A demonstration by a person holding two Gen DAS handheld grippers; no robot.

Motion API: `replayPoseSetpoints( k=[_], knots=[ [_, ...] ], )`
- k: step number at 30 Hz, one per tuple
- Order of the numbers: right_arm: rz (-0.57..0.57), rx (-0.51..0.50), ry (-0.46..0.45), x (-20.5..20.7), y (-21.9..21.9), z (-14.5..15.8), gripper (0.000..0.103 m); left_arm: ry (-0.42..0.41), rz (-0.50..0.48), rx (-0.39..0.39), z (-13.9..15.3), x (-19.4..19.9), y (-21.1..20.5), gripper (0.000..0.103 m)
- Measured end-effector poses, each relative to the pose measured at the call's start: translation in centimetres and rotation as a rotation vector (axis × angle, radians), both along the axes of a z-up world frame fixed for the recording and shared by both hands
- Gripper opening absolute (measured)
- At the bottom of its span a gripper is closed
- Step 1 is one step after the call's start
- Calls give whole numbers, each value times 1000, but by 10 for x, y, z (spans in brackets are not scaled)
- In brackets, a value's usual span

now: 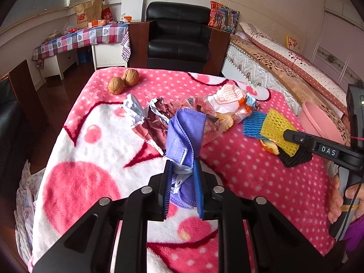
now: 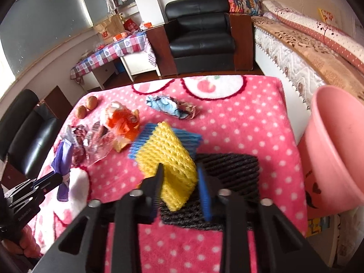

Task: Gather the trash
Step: 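Grasp purple cloth with left tool while right tool grasps yellow mesh sleeve, then carry purple cloth and yellow mesh sleeve over the pink bucket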

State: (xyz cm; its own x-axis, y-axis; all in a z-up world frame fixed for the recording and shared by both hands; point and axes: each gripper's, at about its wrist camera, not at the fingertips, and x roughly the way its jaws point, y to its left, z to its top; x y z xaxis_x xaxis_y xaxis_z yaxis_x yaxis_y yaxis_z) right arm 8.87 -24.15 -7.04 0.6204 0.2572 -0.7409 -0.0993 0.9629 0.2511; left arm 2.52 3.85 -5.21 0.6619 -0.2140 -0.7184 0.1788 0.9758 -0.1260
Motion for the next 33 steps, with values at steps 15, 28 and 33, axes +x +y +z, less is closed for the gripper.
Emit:
replayPoseSetpoints(
  k=[15,28,33],
  knots=[
    [5,40,-137,-63,-10,48,20,-115,-53,-103,45,-27,-33,18],
    [-121,55,-241,-104,-63,76,20,-182,-155,-136,68,-34,-96,18],
    [-181,62,-267,-109,-88,81,20,-201,-204,-141,77,-31,-125,18]
  ],
)
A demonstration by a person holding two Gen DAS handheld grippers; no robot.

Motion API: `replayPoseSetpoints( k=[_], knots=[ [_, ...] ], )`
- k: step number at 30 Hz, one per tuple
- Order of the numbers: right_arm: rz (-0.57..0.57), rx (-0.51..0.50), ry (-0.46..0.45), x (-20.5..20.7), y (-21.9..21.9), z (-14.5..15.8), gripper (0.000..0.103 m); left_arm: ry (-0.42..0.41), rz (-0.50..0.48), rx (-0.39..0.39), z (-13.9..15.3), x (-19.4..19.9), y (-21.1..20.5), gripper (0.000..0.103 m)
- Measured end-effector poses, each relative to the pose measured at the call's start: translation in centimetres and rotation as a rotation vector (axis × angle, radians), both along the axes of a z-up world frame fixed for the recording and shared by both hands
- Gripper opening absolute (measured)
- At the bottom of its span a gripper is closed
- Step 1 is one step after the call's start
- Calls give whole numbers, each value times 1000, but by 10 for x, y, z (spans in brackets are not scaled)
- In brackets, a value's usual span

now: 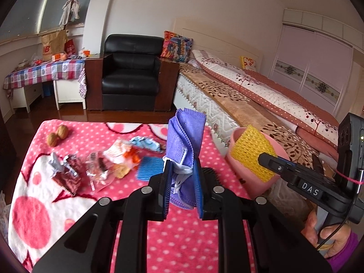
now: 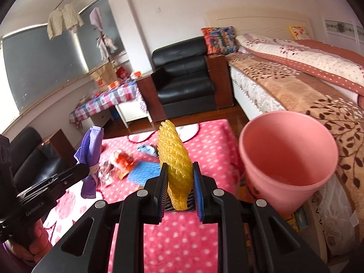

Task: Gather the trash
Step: 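Carry purple cloth and yellow mesh sleeve over the pink bucket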

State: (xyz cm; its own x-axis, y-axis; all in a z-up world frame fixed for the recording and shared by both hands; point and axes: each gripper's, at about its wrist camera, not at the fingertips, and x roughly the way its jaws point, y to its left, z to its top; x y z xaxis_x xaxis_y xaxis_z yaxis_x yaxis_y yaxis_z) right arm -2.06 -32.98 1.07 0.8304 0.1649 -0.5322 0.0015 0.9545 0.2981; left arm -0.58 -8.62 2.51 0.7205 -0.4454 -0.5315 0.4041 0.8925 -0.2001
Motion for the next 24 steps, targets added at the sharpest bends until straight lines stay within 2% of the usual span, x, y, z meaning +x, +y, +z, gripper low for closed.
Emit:
replayPoseSetpoints(
  k=[13,24],
  knots=[
    [-185,-5,-34,5,-76,5,22,-42,-165,-22,11,17,-98,18],
    [-311,-11,-1,21,-131,-20,22,-12,-249,1,-8,41,-179,18]
  ],
)
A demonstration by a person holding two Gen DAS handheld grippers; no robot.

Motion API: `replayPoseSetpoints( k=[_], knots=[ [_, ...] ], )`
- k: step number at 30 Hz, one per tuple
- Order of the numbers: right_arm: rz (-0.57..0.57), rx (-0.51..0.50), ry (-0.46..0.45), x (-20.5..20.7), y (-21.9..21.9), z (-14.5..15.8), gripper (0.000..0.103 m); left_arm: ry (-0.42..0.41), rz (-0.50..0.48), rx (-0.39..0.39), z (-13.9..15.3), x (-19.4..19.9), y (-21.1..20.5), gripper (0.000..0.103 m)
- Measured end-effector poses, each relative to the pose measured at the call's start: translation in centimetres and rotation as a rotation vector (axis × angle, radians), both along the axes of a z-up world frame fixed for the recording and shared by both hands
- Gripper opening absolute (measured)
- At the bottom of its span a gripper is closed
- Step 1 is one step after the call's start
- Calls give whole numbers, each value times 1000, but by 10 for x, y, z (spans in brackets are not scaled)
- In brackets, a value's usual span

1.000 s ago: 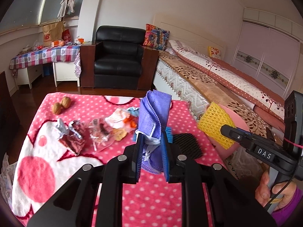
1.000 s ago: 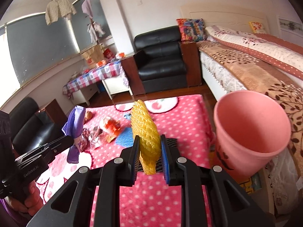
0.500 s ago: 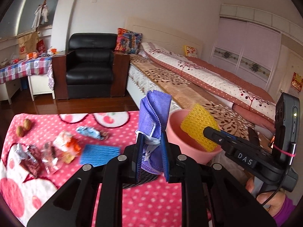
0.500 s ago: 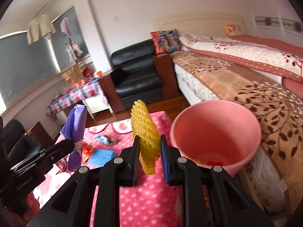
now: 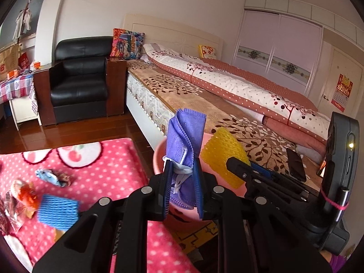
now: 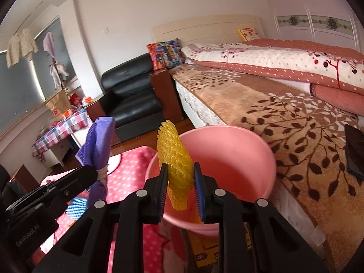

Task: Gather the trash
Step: 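Carry purple cloth and yellow mesh sleeve over the pink bucket, then open both tools to release the items into the bucket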

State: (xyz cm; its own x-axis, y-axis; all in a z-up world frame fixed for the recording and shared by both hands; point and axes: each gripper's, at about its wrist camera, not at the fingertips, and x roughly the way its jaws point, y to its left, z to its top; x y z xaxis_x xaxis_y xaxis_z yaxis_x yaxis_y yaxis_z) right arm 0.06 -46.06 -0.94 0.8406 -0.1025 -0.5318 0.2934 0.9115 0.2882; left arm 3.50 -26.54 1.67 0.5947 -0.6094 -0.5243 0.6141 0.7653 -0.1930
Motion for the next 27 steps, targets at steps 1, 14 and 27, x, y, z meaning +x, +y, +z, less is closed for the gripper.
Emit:
replayPoseSetpoints(
  k=[1,14,27],
  knots=[
    [-7,1,6,3,-6,-3,22,3,-5,3,-2,3,-7,18],
    [-33,-12,105,29,-41,-37,22,68,-12,57,-38,28,-58,18],
    [-46,-28,136,34,-48,-44,39,115,-5,51,-48,39,-62,22]
  ],
)
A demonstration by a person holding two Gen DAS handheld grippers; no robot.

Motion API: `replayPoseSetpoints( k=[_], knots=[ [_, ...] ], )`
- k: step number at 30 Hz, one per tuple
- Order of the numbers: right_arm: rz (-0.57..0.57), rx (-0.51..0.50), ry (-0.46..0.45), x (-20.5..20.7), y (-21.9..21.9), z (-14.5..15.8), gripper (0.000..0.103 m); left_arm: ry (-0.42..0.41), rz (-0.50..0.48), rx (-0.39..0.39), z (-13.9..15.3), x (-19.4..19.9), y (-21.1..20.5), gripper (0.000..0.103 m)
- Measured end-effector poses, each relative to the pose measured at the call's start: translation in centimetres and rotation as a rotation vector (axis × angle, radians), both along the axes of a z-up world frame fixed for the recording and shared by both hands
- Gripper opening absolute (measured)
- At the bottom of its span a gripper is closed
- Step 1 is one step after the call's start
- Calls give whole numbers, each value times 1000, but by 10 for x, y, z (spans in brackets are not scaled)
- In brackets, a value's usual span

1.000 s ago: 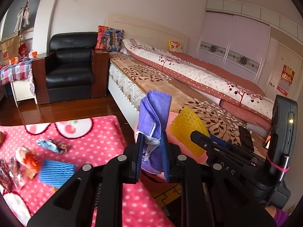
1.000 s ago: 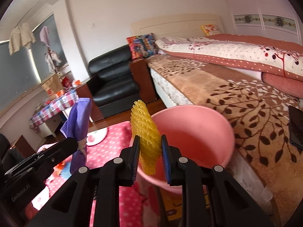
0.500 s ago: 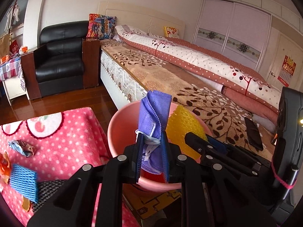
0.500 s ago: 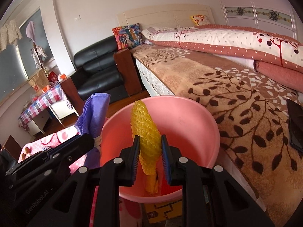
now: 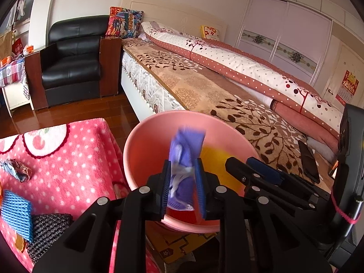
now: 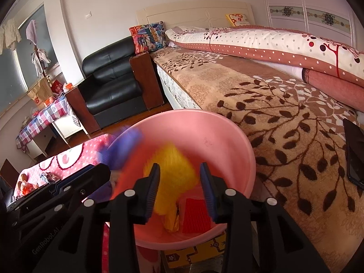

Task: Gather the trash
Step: 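Open both tools to release the items into the bucket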

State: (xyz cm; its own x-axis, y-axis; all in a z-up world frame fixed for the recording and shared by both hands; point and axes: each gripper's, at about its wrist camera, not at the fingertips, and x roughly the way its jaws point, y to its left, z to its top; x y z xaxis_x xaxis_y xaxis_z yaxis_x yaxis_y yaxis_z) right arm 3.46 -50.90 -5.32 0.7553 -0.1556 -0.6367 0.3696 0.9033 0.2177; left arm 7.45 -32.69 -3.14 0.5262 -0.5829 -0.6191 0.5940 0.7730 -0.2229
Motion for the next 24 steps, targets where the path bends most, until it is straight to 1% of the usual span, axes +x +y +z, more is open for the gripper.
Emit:
replayPoseSetpoints(
  k=[2,4,6,11,15,19,24],
  knots=[
    [-9,-7,-2,-1,0,1,40,-4,8,3,1,0,0,28],
    [-19,-2,-6,-3,-2,2,43,-4,9,-3,2,1,1,35],
    [-25,1,-9,-6,-2,4,45,-2,8,-9,4,1,3,37],
    [-17,0,-22,-15,5,13,47,-30,19,-12,13,-6,11,37],
    [-14,13,-46,-26,14,22,48,-76,25,2,23,-20,21,37],
    [3,32,-63,-40,29,28,49,-128,49,15,34,-35,36,37],
    [25,40,-79,-58,55,36,51,-156,82,15,45,-52,62,37]
  ],
)
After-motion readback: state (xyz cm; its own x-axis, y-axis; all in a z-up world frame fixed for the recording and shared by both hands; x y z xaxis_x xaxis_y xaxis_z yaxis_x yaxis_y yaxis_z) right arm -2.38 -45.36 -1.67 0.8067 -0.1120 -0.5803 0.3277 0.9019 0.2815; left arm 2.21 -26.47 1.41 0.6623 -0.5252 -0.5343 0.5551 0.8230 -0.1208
